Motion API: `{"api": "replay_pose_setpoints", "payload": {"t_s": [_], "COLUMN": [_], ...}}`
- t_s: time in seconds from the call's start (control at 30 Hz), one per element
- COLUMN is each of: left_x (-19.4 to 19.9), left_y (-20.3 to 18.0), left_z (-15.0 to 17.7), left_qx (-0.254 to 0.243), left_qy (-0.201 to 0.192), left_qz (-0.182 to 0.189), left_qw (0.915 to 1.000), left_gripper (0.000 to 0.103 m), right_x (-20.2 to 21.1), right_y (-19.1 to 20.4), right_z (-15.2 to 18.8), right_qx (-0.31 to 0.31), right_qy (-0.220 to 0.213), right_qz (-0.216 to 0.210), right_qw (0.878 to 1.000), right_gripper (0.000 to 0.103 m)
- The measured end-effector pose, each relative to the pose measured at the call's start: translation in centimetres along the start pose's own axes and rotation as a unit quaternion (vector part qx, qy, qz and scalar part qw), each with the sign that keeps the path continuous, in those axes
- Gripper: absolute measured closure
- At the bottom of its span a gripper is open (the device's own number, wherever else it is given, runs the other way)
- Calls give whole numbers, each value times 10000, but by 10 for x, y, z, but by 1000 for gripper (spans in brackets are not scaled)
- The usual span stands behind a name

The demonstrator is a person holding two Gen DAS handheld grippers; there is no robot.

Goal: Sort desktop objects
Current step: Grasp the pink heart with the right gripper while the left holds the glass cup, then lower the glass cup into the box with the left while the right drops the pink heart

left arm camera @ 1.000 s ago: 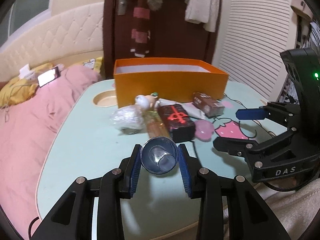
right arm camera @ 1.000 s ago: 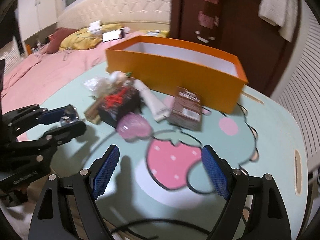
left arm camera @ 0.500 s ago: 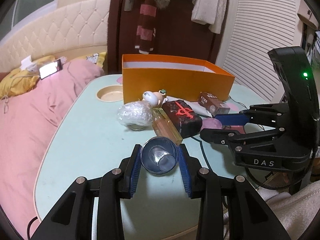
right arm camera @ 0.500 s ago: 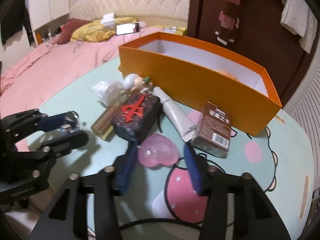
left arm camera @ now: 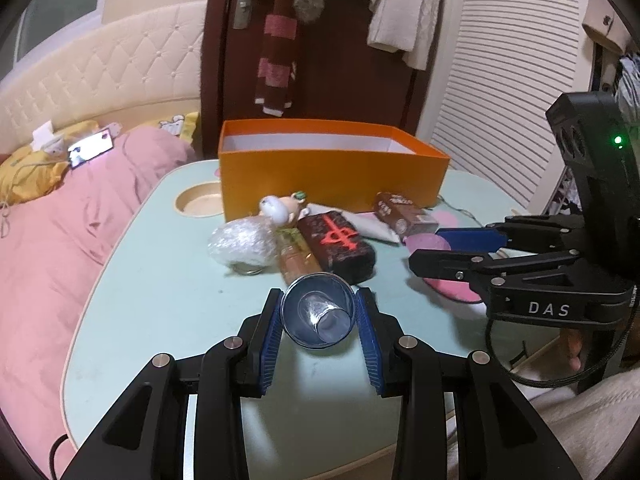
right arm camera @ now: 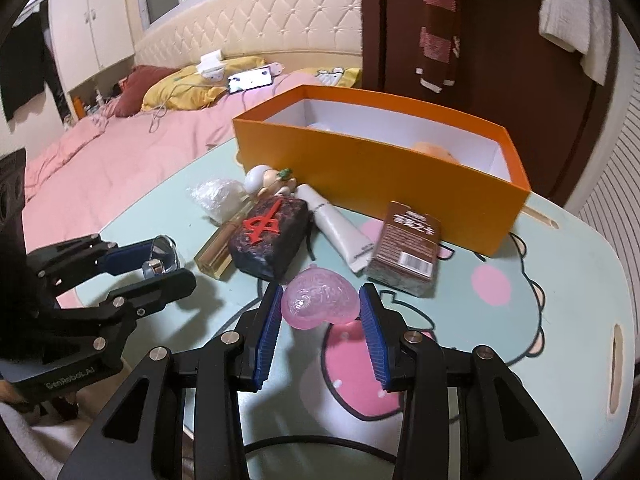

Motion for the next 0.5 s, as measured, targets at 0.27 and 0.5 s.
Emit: {"api": "replay_pose_setpoints", "payload": {"t_s": [0.27,0.5], "left_x": [-3,-9], "left_y": [-3,-2], "left_z": [-23,-56], "left_qx": [-77,-208], "left_qy": [-67,-157], "left_qz": [80,127], "left_qw": [9999,9996], "left_gripper": [69,69], "right_x": [4,12], "right_y": [-20,-37], "right_z": [-6,-28], "right_qx": [-266,-447], "right_qy": [9,-178], "right_qz": [83,118], "right_qw": [9996,9988], "right_gripper": [62,62]}}
Point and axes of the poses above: each gripper's, at about its wrist camera, not at the fingertips, and x roughly against the way its jaws point, y to its left, z to its underside, the point moved 7 cm from there along -x, roughly the way its jaws point, and after that the axes turned 11 degrees about z, right-handed, at the moved point
